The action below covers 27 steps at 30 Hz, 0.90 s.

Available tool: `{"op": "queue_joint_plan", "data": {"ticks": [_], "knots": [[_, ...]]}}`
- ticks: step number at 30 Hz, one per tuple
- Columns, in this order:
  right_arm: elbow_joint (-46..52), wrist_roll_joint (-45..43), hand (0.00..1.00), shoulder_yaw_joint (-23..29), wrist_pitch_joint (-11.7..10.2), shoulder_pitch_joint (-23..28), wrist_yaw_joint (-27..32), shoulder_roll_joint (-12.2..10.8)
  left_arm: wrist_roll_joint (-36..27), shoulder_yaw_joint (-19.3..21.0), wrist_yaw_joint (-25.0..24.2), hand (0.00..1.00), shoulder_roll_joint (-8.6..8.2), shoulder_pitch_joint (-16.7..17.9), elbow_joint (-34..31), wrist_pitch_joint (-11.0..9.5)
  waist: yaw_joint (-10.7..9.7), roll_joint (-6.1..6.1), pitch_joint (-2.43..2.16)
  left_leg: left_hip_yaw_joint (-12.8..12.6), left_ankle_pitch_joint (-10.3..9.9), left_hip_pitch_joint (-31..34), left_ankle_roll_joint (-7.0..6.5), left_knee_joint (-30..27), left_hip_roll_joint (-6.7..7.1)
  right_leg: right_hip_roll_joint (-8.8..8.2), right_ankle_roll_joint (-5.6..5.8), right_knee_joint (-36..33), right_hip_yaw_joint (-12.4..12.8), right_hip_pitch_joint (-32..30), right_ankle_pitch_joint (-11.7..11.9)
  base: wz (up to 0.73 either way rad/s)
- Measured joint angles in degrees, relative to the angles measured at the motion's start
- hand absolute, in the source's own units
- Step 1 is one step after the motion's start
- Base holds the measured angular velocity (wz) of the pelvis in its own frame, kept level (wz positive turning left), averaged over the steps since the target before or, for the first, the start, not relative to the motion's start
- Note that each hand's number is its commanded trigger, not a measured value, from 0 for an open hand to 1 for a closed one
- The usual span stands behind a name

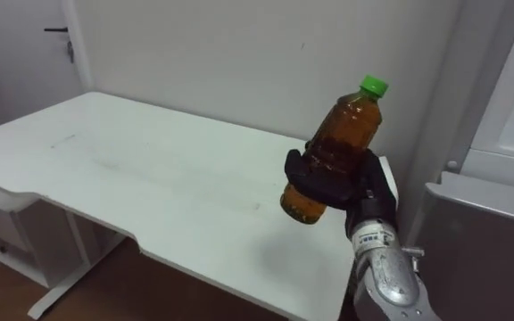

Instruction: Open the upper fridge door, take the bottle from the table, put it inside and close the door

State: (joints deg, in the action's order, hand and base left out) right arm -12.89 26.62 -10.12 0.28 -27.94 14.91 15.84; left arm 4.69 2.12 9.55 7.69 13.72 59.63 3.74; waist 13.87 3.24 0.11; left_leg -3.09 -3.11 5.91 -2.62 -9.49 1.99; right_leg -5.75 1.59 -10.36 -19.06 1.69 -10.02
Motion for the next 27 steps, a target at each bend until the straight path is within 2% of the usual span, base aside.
{"op": "queue_joint_plan", "data": {"ticks": [5,10,15,19,24,26,27], "knots": [[3.6,-3.4,1.00,-0.1,0.1,0.2,-2.8,-0.2,0.2,0.0,-0.1,0.00,-0.06,-0.1,0.0,0.0,-0.2,0.02,0.02,-0.6,-0.5,-0.6,0.27,0.0,-0.33,0.34,-0.12,0.7,0.2,0.7,0.1,-0.06],[7.9,-4.7,1.00,-0.7,0.1,0.6,-4.7,-0.2,2.4,-0.1,-0.2,0.00,-0.07,-0.8,-0.1,0.0,-0.3,0.21,0.12,-1.5,-1.0,-1.0,0.39,0.0,-0.57,0.55,-0.16,0.7,1.5,0.9,0.1,-0.10],[10.0,-5.0,1.00,-1.7,0.4,0.6,-6.2,-0.1,2.4,-0.1,-0.2,0.00,-0.03,-1.9,0.1,-0.1,-1.2,0.97,0.57,-2.0,-1.5,-1.6,0.44,0.0,-0.70,0.62,-0.16,1.0,2.1,1.3,0.0,-0.08],[14.2,-5.0,1.00,-1.4,0.4,2.4,-7.0,-0.1,2.4,0.3,-0.2,0.00,-0.04,-2.6,0.1,-0.2,-1.5,0.95,0.57,-3.7,-2.2,-2.4,0.51,0.0,-1.10,0.90,-0.16,1.5,4.0,1.4,0.2,-0.24],[18.1,-6.2,1.00,-0.9,0.6,2.5,-7.6,0.3,2.4,0.4,-0.1,0.00,-0.24,-2.7,0.1,-0.2,-4.2,0.11,0.33,-4.7,-2.8,-2.7,0.50,-0.1,-1.32,1.01,-0.13,1.2,5.1,1.3,0.3,-0.11],[20.2,-6.9,1.00,0.3,0.7,2.6,-7.5,0.3,2.3,0.4,0.1,0.00,-0.33,-3.0,0.1,-0.2,-5.0,-0.35,0.30,-5.8,-3.1,-3.6,0.54,0.2,-1.56,1.15,-0.13,0.7,6.6,1.2,0.3,-0.24],[21.3,-7.0,1.00,0.6,0.8,2.8,-7.5,0.4,2.3,0.4,0.3,0.00,-0.33,-2.9,0.1,-0.3,-5.6,-0.57,0.09,-6.0,-3.4,-3.9,0.59,0.1,-1.67,1.24,-0.13,0.7,7.1,1.4,0.3,-0.26]]}}
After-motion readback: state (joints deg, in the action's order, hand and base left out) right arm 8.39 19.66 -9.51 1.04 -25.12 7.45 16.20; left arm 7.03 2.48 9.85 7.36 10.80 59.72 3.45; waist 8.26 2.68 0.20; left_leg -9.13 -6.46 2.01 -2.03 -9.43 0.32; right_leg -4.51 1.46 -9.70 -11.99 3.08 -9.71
